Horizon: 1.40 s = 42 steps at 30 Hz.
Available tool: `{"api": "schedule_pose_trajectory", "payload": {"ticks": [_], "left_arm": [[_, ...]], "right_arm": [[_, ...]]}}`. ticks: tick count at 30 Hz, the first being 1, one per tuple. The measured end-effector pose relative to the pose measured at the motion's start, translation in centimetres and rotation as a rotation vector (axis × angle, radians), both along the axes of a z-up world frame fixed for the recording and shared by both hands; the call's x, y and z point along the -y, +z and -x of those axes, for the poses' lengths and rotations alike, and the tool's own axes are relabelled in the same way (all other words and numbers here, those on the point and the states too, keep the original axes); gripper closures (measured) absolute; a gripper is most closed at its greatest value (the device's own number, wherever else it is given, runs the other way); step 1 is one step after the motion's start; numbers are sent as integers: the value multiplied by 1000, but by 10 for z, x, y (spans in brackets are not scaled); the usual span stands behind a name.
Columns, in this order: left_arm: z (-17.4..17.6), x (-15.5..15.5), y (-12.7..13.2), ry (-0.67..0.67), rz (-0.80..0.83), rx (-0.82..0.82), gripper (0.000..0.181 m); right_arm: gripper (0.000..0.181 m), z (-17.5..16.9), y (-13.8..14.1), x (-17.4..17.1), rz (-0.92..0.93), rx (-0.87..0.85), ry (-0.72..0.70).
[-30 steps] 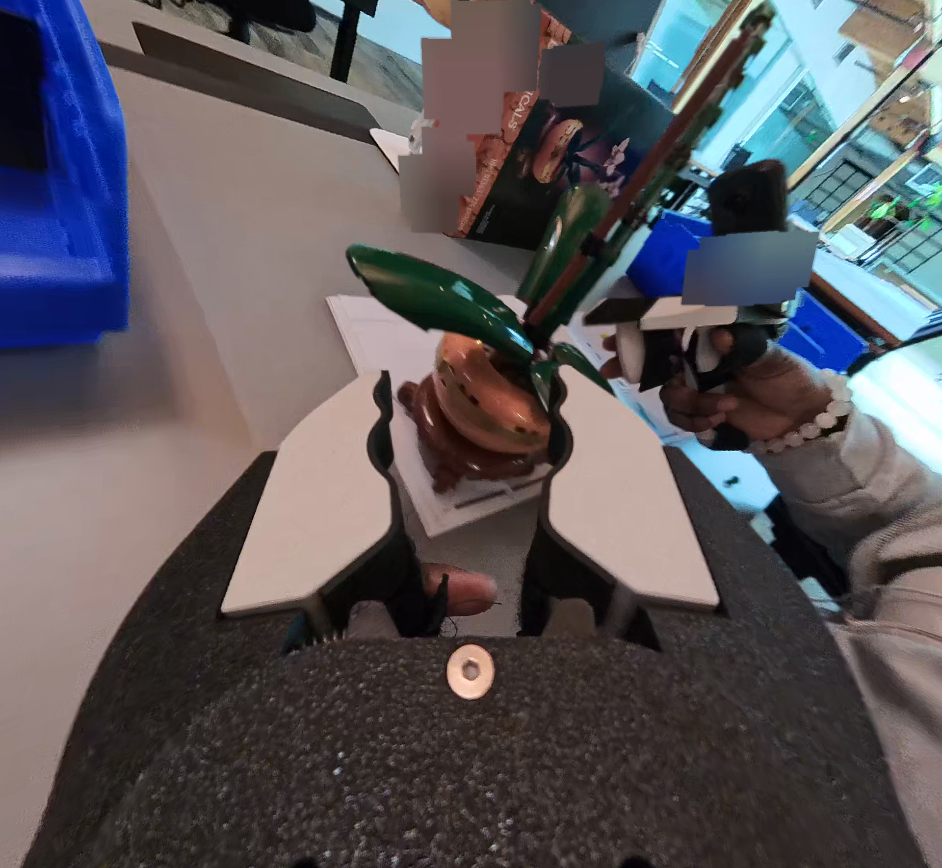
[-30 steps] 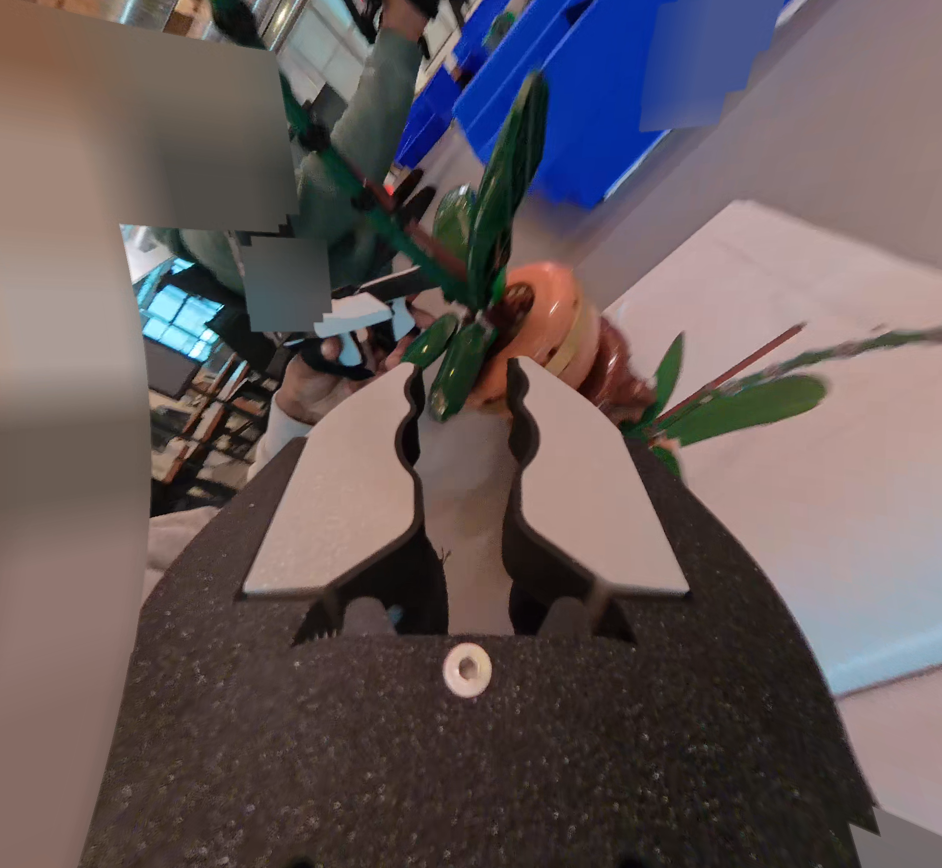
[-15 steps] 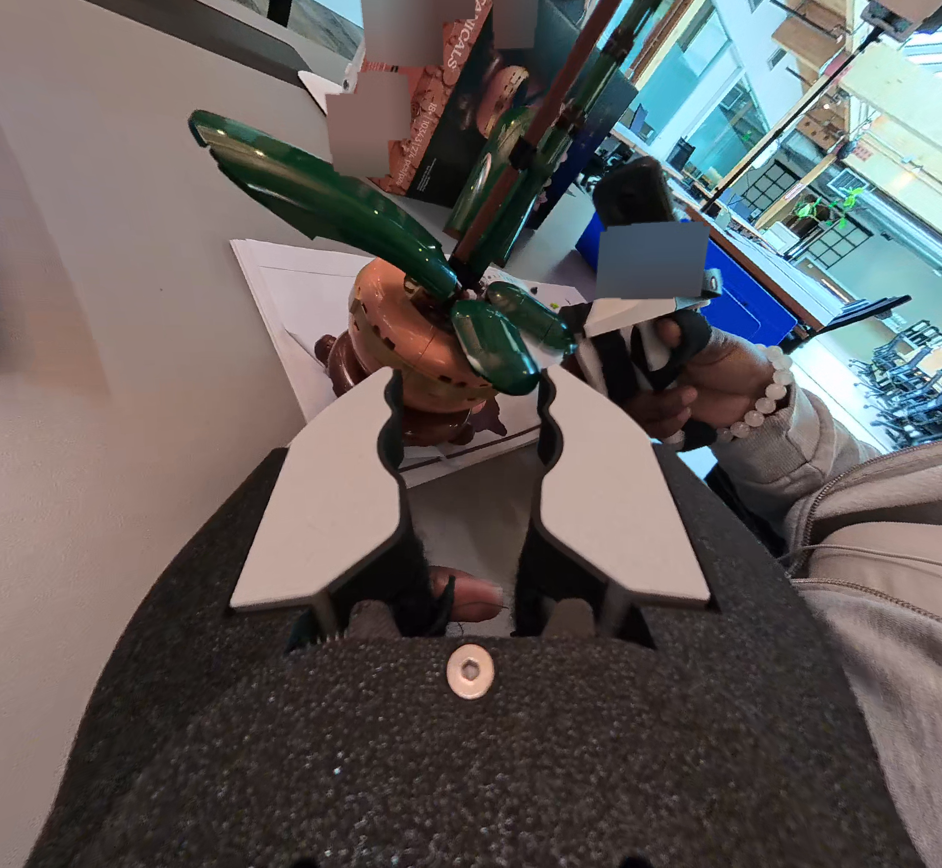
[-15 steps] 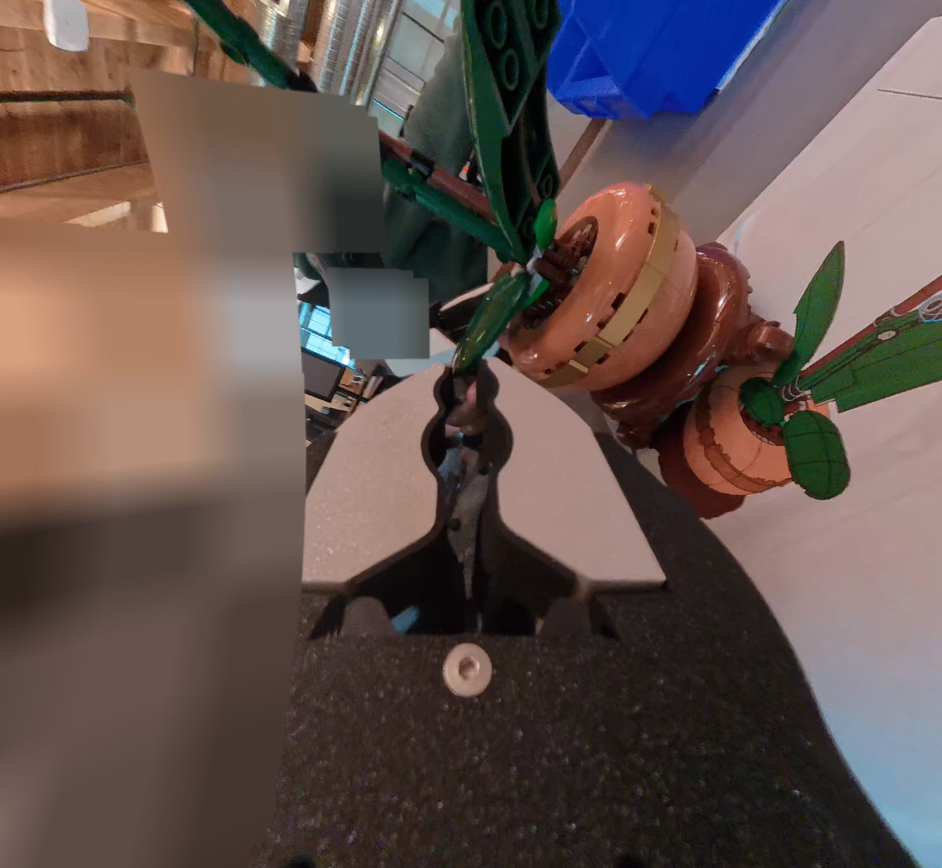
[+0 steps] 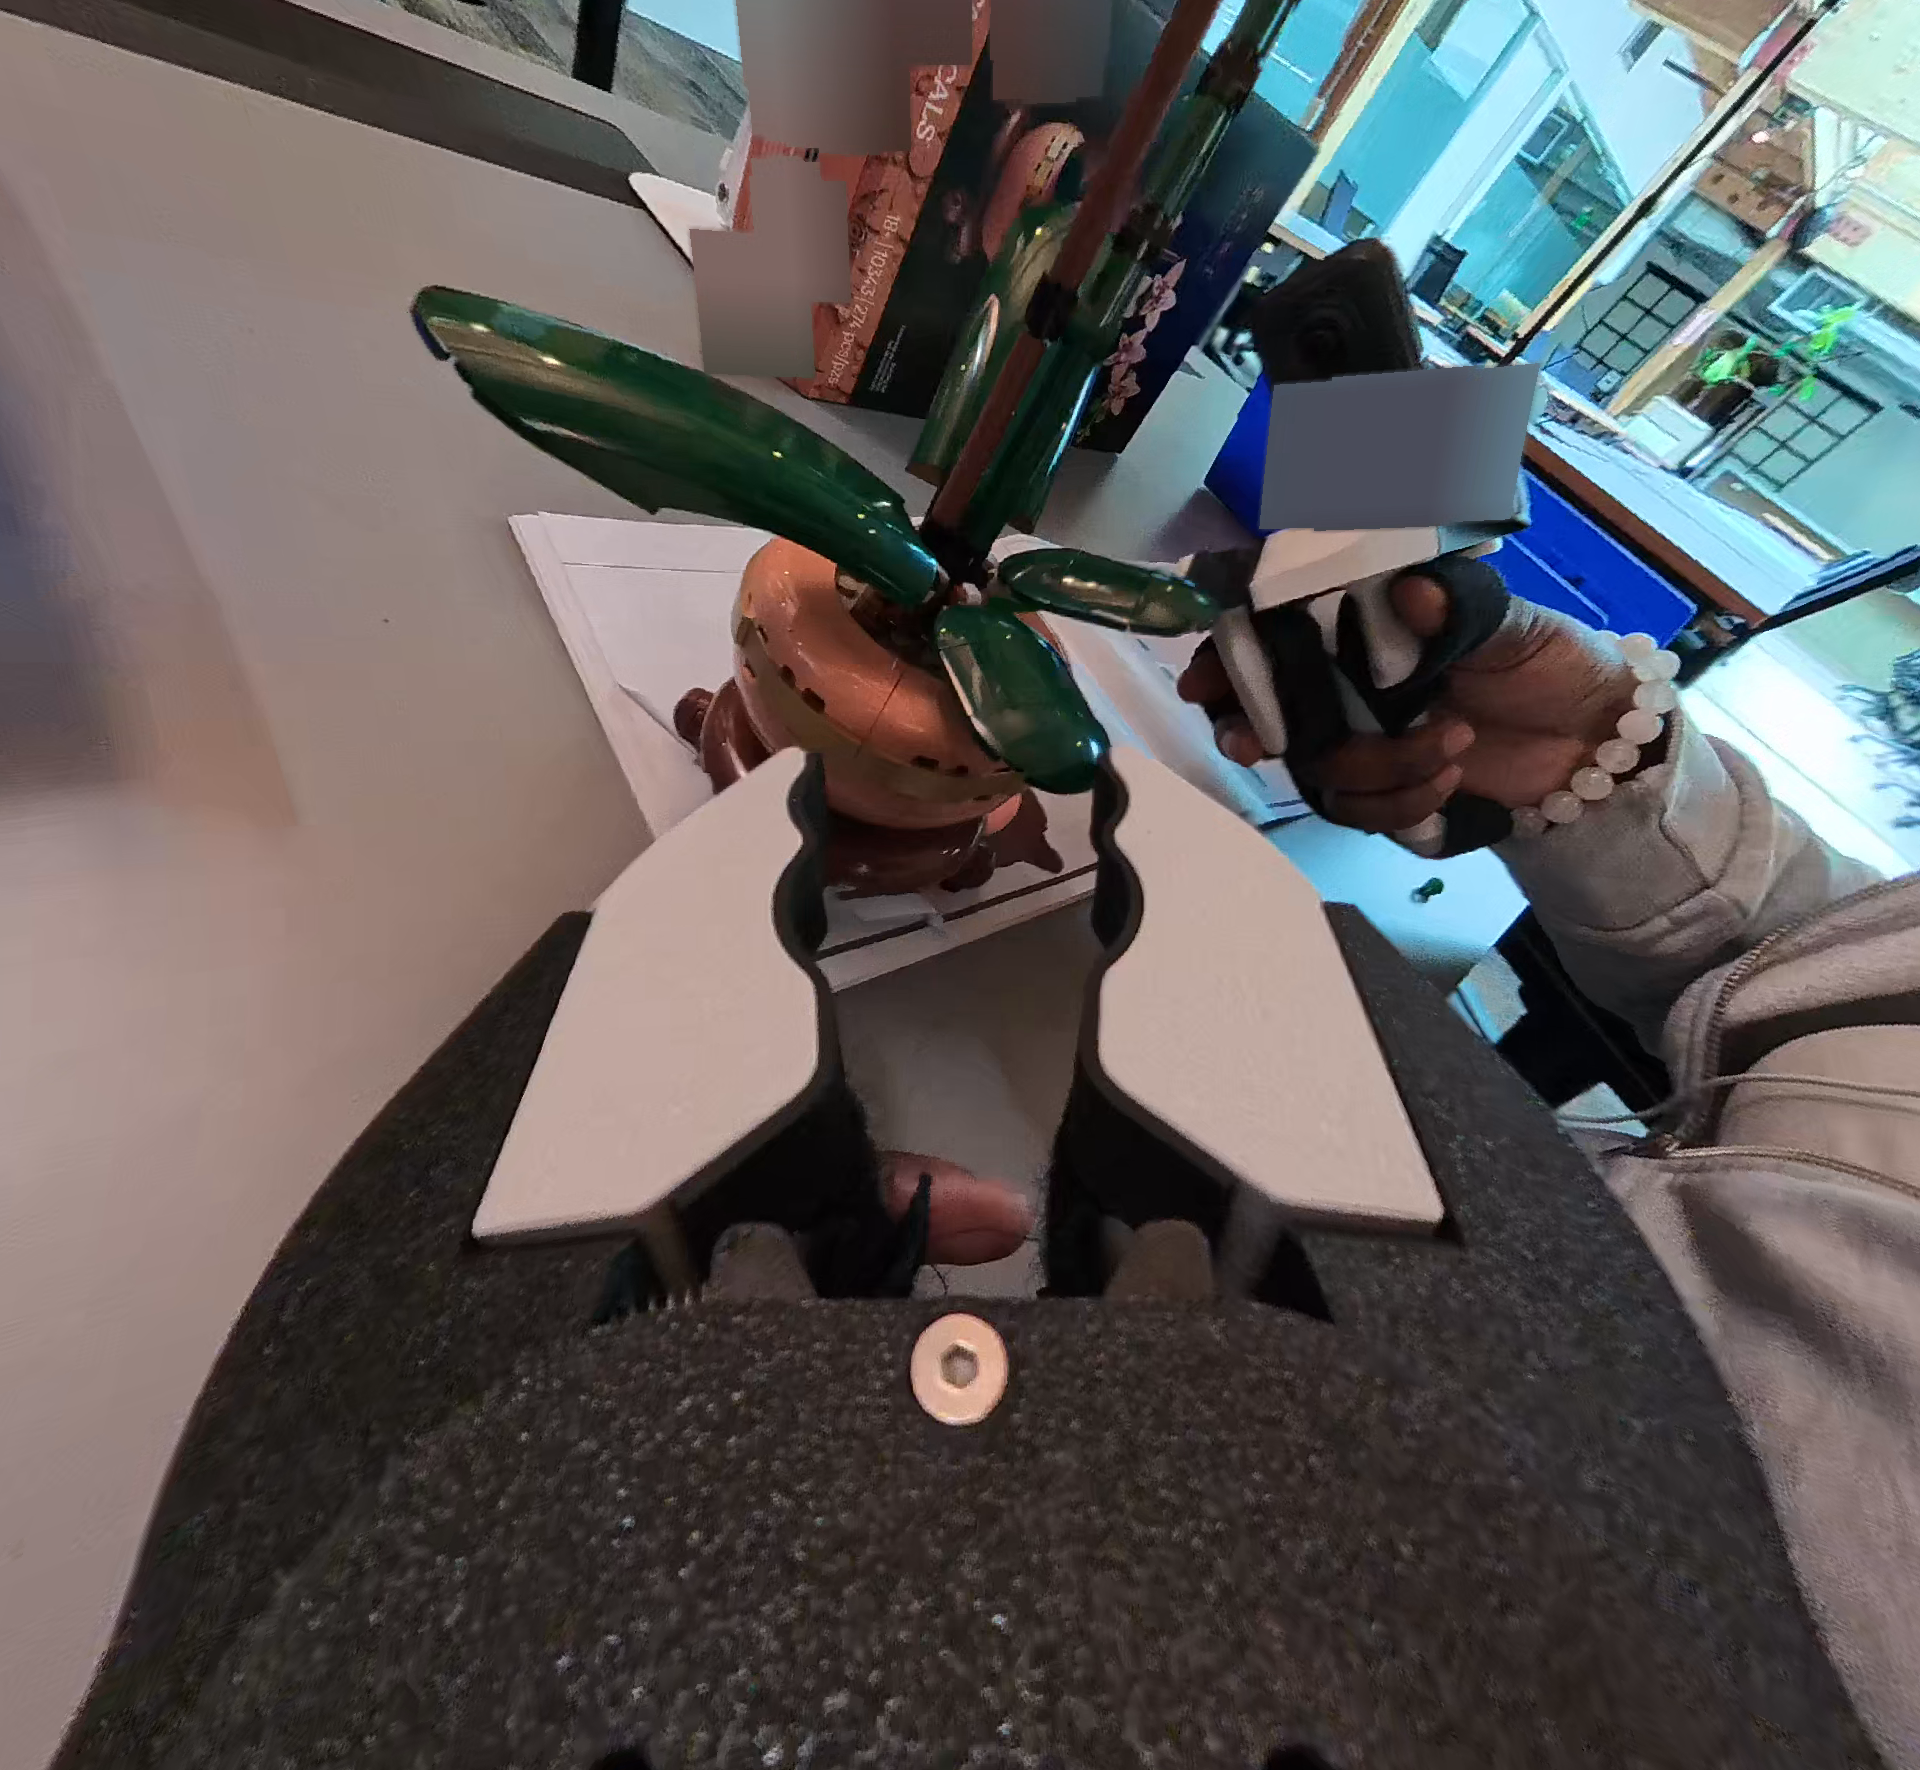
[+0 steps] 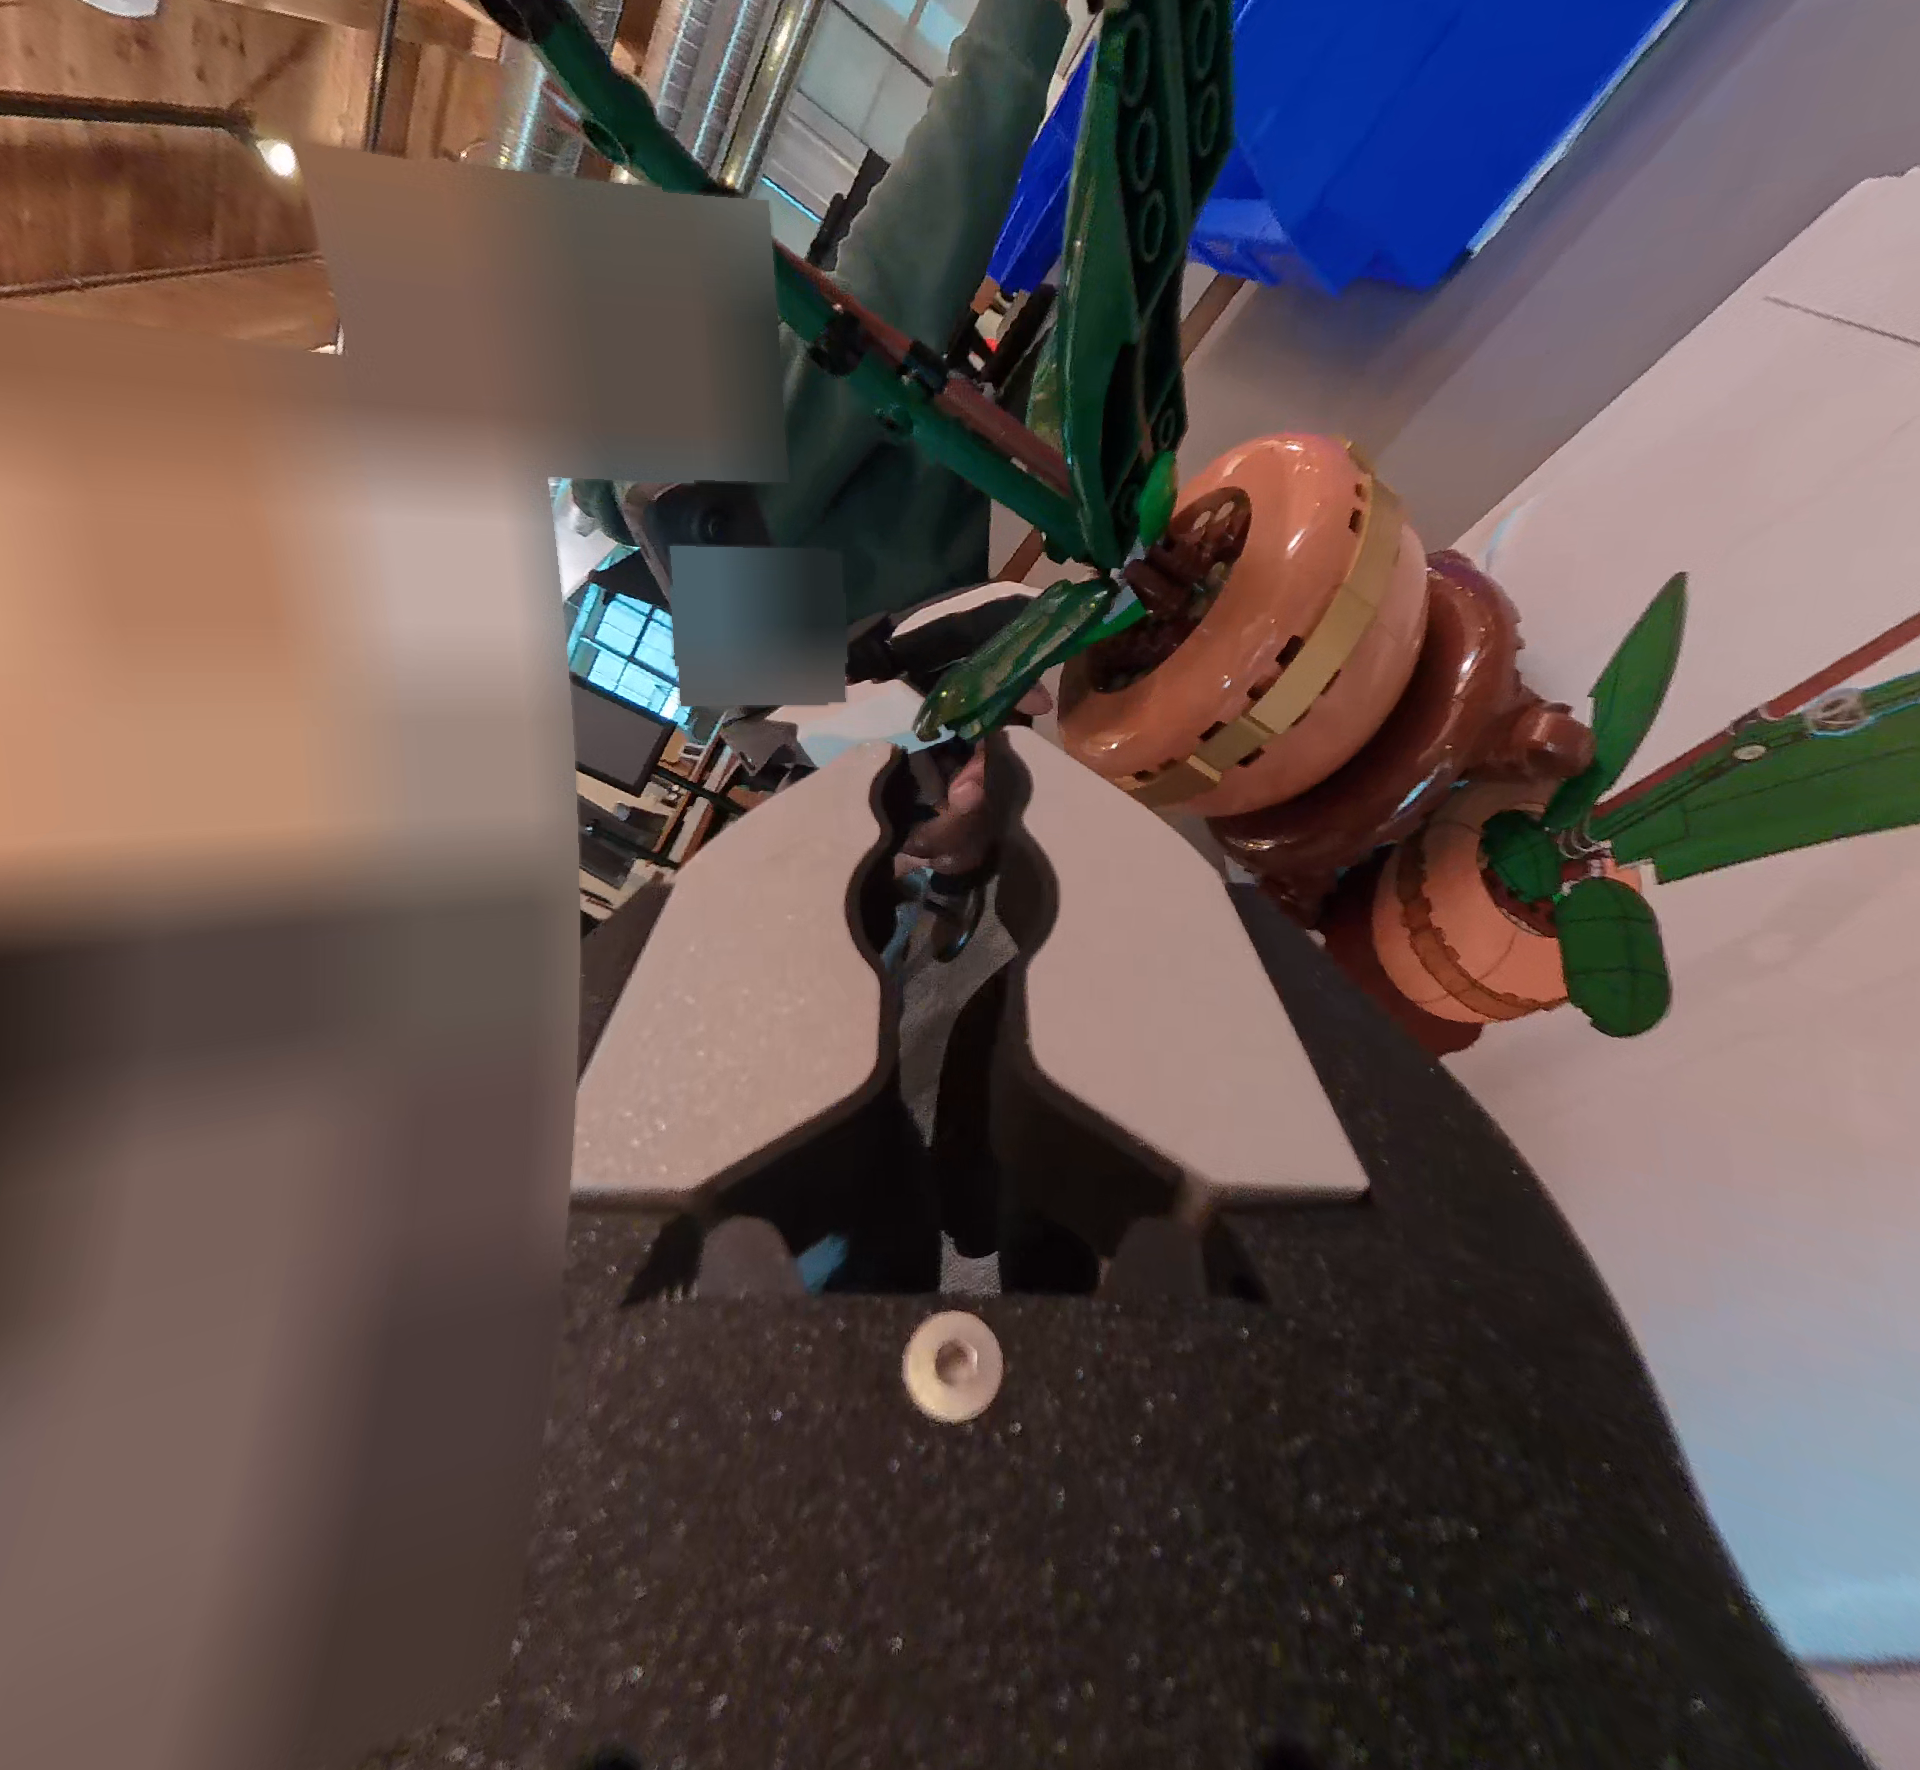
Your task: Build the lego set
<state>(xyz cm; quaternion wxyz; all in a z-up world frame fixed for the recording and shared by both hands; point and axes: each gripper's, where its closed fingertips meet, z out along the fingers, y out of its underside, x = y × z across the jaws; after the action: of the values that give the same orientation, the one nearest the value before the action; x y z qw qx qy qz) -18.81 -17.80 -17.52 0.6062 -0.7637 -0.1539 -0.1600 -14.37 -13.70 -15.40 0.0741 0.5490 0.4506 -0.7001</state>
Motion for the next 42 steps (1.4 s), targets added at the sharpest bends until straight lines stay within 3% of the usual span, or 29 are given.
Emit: {"api": "schedule_pose_trajectory", "payload": {"ticks": [1,4,7,8,9,11,13,17,21,26,32,42], "left_arm": [[1,2,0,5,-2,-15,132],[1,6,0,9,-14,-70,133],[0,12,-4,-45,-11,-162,134],[0,15,-6,-77,-16,-203,134],[0,18,-8,-113,-15,-221,130],[-1,21,-7,-197,-19,-232,113],[11,21,-5,-181,3,-344,108],[14,8,-10,-285,114,-423,105],[17,-16,-31,-342,176,-484,107],[12,-33,-40,-380,174,-541,116],[18,-47,-21,-365,168,-640,118],[46,-106,6,-399,247,-633,118]], "right_arm": [[167,-1,0,-2,-14,-8,-10],[166,-3,-4,-13,-136,-38,-58],[158,-3,-9,-23,-378,-109,-100],[145,-2,-11,-25,-481,-152,-97],[120,0,-14,-28,-607,-190,-97],[85,4,-25,-32,-865,-261,-49],[82,7,-33,-29,-1006,-293,42],[87,17,-42,-20,-1045,-308,178],[96,34,-52,-17,-1049,-318,186],[108,45,-60,-14,-1100,-349,165],[109,50,-38,-31,-1158,-392,135],[109,78,-8,-89,-1187,-386,103]]}}
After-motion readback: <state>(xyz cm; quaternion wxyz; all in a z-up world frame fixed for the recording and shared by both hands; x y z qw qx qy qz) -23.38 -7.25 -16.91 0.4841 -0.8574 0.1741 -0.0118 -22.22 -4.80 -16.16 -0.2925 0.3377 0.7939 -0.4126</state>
